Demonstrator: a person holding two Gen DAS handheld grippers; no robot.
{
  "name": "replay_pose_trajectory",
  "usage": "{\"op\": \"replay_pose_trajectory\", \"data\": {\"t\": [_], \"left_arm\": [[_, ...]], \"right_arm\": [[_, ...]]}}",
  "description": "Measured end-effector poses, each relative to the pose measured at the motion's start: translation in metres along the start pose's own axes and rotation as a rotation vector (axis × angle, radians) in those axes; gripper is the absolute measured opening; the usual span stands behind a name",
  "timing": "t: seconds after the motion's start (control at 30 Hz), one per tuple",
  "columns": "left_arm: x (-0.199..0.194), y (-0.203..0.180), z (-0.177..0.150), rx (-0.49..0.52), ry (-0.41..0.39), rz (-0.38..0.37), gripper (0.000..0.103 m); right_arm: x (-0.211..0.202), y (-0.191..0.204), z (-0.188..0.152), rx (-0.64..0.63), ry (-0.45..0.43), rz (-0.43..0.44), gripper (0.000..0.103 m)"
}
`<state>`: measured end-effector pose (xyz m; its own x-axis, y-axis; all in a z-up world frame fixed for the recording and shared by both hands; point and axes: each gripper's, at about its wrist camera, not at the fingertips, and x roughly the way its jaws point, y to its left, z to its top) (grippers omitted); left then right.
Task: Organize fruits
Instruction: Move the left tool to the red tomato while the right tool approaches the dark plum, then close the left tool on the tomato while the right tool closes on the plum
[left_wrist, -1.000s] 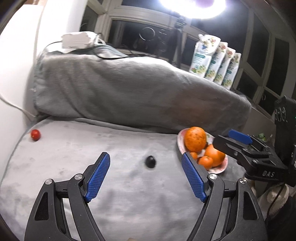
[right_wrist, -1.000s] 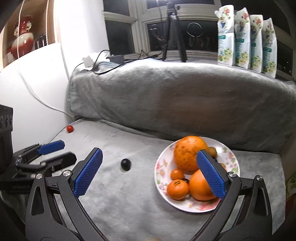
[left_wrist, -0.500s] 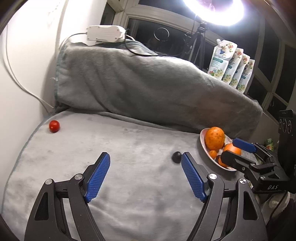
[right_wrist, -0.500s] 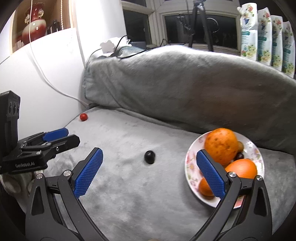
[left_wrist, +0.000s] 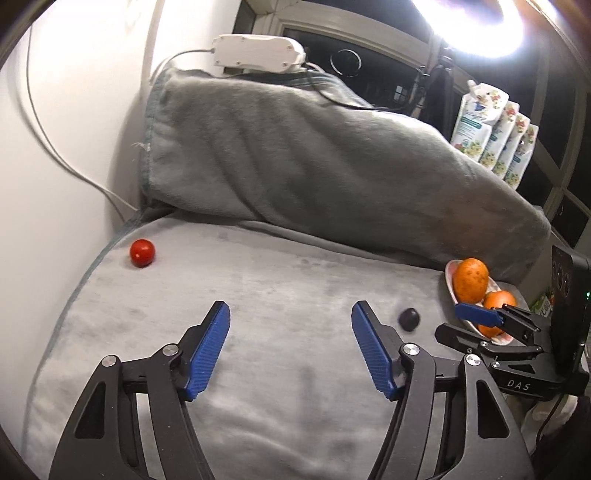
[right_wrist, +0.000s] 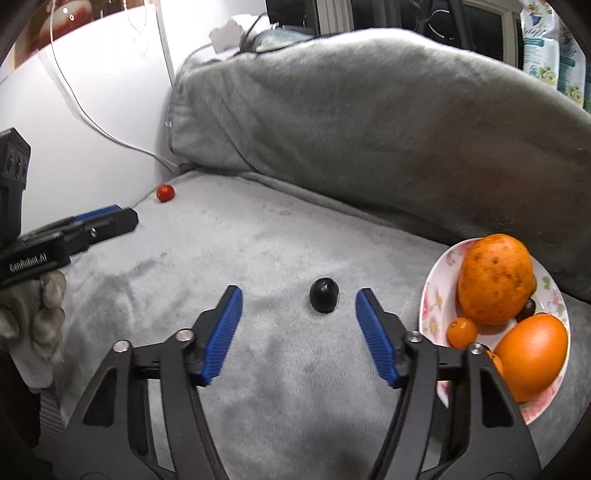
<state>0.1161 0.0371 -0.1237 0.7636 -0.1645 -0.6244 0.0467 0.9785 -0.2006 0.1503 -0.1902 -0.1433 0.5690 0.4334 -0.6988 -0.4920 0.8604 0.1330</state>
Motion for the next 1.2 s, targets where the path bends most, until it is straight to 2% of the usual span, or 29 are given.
{"op": "replay_pose_trajectory", "data": {"t": [0.17,0.23,0.3,0.37,0.7,1.0,1.2], "left_arm": [[0.008,0.023,0.007,-0.012,0.011,0.025,0.066],[0.013,0.037,0.010,-0.031,0.021,0.037,0.065],[0.020,0.054,0.014,-0.065,0.035,0.049,0.058],[0.027,0.071,0.019,-0.096,0.043,0.061,0.058],[0.064,0.120,0.035,-0.145,0.077,0.178,0.051],[0.090,0.132,0.037,-0.140,0.112,0.216,0.043],[0.100,0.135,0.040,-0.126,0.120,0.233,0.042]], "right_arm": [[0.016,-0.003,0.001,0.001,0.025,-0.011,0.061],[0.021,-0.004,0.001,0.005,0.032,-0.011,0.060],[0.025,-0.005,0.001,0.006,0.040,-0.011,0.055],[0.031,-0.006,0.000,0.009,0.051,-0.015,0.054],[0.045,-0.009,0.003,0.018,0.061,-0.025,0.052],[0.052,-0.009,0.002,0.016,0.067,-0.027,0.047],[0.051,-0.009,0.002,0.014,0.067,-0.035,0.047]]}}
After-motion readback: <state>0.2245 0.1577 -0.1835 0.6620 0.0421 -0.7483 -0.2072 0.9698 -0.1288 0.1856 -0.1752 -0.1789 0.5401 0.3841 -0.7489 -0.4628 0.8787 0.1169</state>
